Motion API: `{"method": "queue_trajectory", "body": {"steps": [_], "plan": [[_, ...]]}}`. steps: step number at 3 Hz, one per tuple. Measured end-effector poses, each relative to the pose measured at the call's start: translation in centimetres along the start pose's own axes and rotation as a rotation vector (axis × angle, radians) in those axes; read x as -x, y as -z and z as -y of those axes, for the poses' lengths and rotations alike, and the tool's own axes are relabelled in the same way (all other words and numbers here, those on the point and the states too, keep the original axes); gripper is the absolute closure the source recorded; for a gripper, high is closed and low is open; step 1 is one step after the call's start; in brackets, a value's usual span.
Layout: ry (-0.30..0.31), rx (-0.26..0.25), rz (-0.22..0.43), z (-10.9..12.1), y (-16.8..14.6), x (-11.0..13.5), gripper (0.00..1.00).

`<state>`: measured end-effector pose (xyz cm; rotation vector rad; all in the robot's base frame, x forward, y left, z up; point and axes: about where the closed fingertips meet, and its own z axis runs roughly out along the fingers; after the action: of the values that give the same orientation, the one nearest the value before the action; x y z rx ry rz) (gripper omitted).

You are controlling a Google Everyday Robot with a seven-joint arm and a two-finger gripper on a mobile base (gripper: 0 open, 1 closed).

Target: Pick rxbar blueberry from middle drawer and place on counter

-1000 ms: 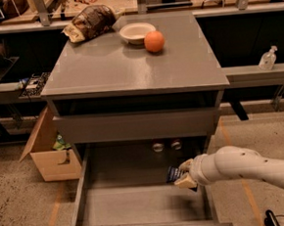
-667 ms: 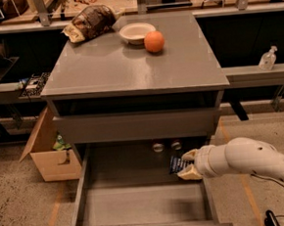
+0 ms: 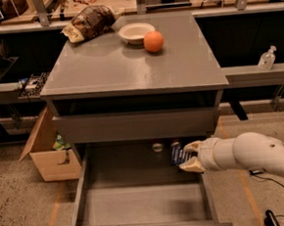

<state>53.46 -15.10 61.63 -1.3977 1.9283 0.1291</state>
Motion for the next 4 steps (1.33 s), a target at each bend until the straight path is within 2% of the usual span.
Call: {"method": "queue_trajectory", "body": {"steps": [3, 4], "plan": [[0.319, -0.280, 0.079, 6.8, 10.6, 10.9, 1.00], [0.319, -0.280, 0.079, 6.8, 10.6, 10.9, 1.00]]}}
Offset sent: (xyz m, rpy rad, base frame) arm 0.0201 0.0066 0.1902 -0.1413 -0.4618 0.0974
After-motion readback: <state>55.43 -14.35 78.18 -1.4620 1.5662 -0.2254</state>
